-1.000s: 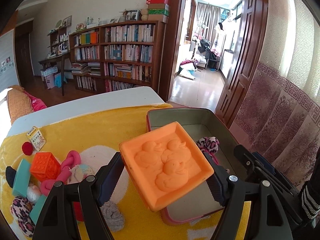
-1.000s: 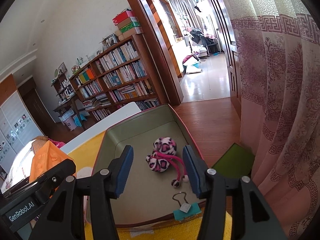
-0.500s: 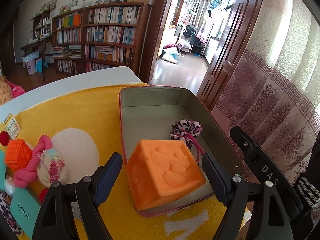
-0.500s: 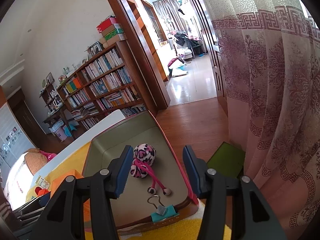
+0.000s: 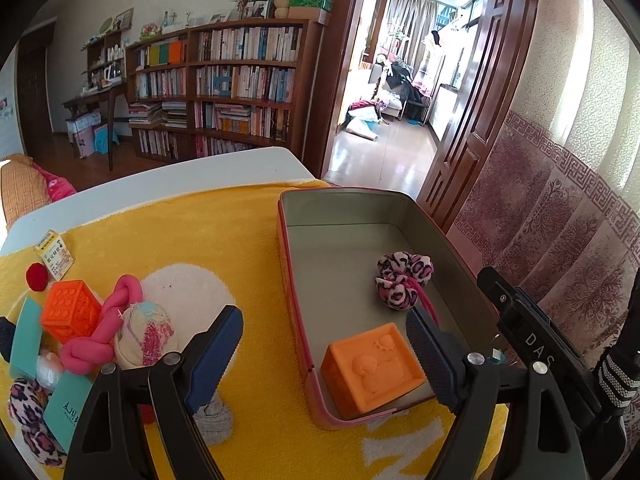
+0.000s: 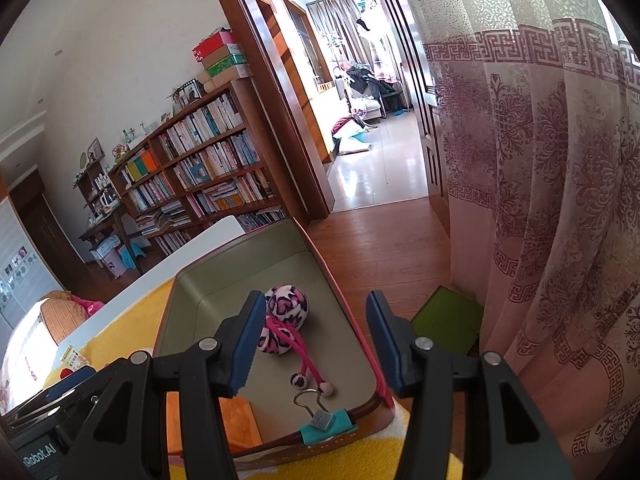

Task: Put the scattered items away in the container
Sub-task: 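Open both tools and withdraw them from the tin back to the toys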

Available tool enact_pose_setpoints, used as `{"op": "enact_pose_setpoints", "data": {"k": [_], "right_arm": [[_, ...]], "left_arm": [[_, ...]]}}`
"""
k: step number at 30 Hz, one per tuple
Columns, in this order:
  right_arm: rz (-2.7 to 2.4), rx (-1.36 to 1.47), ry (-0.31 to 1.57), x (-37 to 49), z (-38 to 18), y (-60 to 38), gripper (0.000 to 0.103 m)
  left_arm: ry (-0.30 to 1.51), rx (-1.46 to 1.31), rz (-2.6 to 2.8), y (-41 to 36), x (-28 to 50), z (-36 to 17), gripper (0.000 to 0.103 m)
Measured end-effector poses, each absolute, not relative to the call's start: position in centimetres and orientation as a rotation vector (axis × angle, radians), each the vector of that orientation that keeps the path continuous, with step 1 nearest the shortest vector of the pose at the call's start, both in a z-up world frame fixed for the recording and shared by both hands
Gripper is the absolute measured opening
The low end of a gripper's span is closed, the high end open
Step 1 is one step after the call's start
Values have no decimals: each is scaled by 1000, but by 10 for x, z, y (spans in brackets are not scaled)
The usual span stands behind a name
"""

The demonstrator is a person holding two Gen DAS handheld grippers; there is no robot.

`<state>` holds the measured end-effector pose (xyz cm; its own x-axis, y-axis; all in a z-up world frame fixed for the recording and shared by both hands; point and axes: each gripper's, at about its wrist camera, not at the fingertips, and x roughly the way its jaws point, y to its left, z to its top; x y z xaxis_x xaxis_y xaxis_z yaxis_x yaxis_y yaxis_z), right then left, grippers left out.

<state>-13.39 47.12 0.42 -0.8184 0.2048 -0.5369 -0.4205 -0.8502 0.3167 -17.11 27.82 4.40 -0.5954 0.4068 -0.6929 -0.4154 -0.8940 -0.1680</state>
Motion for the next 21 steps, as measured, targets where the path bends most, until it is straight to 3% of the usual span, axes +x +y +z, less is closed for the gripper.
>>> {"op": "enact_pose_setpoints", "data": {"k": [21], "right_arm": [[2646,-737,427,-144,0,449,56]], "left_arm": [[-10,-1122,2594,200,-164,37,85]]}}
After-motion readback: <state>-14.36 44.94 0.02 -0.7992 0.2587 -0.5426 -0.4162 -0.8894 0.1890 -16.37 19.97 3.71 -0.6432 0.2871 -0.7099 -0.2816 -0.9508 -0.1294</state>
